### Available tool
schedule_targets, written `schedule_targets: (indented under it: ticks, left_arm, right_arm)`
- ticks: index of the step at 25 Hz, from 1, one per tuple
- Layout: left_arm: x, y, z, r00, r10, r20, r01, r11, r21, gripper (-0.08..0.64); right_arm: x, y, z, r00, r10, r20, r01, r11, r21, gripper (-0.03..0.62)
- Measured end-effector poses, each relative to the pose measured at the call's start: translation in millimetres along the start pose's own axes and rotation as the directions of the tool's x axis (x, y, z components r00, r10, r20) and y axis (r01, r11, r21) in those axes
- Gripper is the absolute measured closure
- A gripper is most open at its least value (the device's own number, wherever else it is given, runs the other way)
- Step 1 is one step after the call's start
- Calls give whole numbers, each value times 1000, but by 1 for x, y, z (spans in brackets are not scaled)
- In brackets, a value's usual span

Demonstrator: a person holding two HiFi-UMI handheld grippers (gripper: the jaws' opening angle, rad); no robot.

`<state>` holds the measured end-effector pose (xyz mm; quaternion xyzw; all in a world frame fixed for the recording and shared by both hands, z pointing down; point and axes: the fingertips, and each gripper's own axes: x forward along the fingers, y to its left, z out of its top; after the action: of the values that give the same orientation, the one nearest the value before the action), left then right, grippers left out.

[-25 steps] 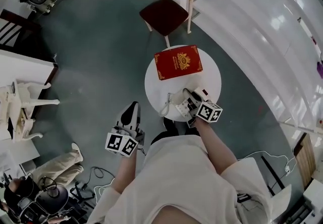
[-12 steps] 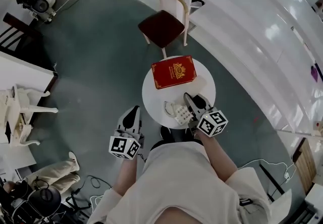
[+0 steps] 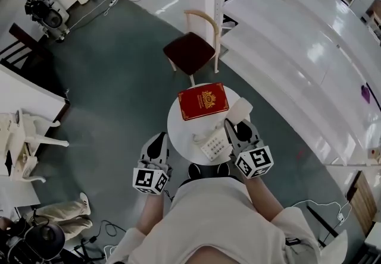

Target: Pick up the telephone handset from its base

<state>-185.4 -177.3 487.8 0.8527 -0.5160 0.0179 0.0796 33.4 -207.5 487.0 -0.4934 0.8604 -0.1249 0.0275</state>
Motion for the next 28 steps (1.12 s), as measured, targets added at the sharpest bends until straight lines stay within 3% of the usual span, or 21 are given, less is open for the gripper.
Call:
schedule_targets:
  ticks: [6, 12, 28]
  left_arm:
    - [1, -7, 36, 997, 13, 74, -17, 998, 54, 538]
    - [-4, -16, 47, 994, 7, 112, -17, 996, 92, 538]
    - [-15, -25, 50, 992, 9, 124, -22, 994, 107, 538]
  right_arm:
    - [-5, 6, 22, 999, 13, 29, -12, 1000, -25, 491]
    - [-13, 12, 22, 999, 22, 33, -22, 1000, -23, 491]
    - [-23, 24, 28, 998, 43, 41, -41, 998, -49, 491]
